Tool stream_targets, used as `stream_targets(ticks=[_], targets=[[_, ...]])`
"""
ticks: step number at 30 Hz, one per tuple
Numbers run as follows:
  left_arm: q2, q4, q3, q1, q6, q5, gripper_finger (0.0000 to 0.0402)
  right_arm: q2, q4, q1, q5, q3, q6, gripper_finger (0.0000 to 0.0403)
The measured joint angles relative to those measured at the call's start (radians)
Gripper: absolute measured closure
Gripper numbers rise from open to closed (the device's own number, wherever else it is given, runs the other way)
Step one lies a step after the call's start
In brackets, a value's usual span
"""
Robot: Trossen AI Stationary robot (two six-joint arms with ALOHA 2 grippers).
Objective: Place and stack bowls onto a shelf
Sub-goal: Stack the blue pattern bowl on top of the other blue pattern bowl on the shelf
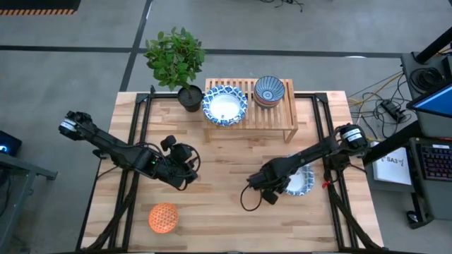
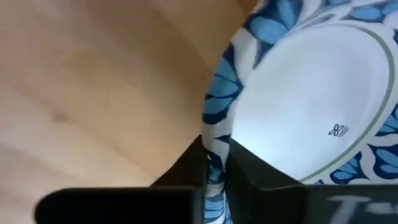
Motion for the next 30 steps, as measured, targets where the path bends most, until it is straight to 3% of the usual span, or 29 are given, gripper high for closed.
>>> stream_targets(ticks=[6, 15, 24, 30], targets=[[0.000, 0.000, 0.000, 0.000, 0.000, 0.000, 0.0256, 0.000, 0.008, 0.002, -0.077, 0.142, -0.120, 0.0389], [0.000, 0.000, 0.000, 0.000, 0.005, -0.001, 0.0256, 0.001, 0.012, 0.005, -0.053, 0.484, -0.455, 0.0390], [0.000, 0.000, 0.000, 0.000, 0.012, -0.001, 0.0256, 0.001, -0.048, 0.011, 0.285, 0.831, -0.920, 0.0390], [0.000, 0.000, 0.000, 0.000, 0.015, -0.001, 0.0256, 0.001, -0.050, 0.002, 0.555, 0.957, -1.273, 0.0390]])
